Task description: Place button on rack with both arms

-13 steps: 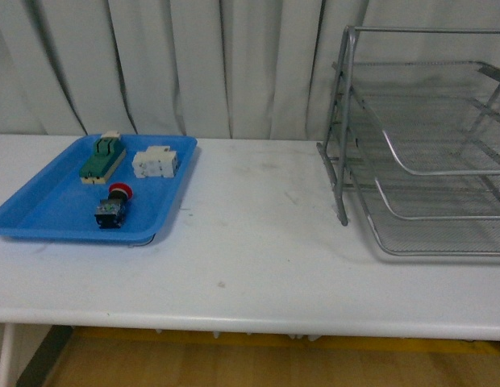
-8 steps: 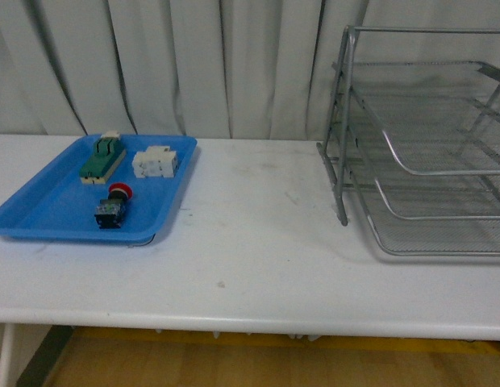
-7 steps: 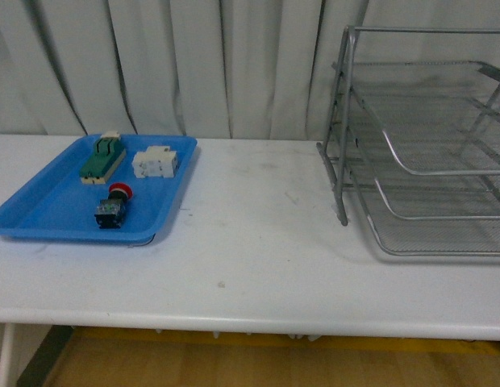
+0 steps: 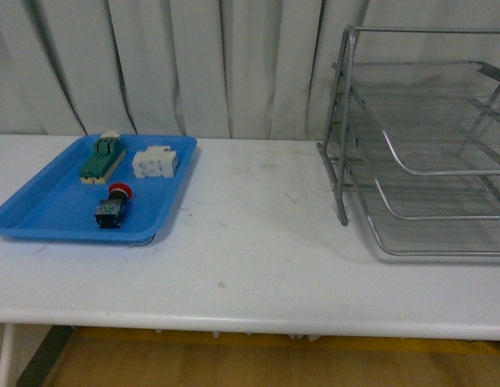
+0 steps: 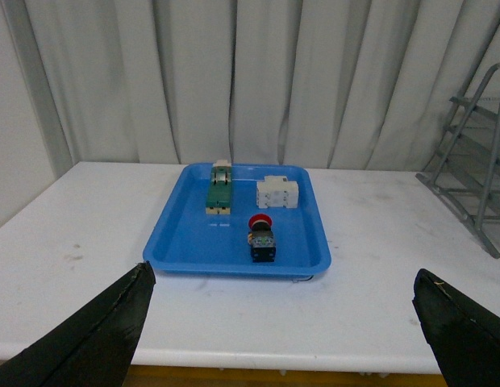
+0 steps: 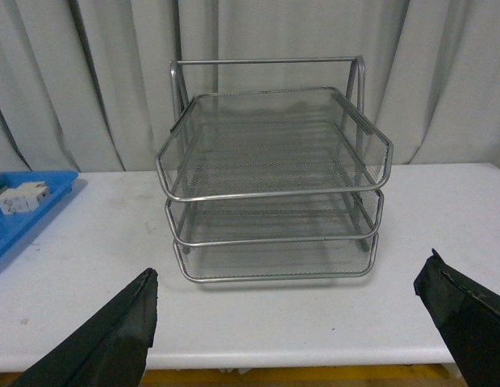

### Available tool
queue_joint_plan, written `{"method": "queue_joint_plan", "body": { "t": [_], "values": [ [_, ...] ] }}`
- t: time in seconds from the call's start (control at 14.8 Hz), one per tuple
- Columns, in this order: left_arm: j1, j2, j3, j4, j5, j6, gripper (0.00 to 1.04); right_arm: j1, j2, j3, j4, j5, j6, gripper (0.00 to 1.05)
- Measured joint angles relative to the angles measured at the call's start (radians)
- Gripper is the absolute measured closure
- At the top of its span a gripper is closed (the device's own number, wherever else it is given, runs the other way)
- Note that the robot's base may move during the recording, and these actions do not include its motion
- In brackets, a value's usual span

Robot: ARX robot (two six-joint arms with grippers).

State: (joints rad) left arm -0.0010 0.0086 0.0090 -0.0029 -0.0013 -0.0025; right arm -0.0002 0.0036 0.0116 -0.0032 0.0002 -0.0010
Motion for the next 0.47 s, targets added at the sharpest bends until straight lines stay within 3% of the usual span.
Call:
{"method": "queue_joint_plan", "body": {
  "t": [0.47],
  "values": [
    [0.0, 0.0, 0.0, 0.0, 0.0, 0.0, 0.07, 0.0, 0.0, 0.0, 0.0, 0.0, 0.0, 0.06]
  ]
}}
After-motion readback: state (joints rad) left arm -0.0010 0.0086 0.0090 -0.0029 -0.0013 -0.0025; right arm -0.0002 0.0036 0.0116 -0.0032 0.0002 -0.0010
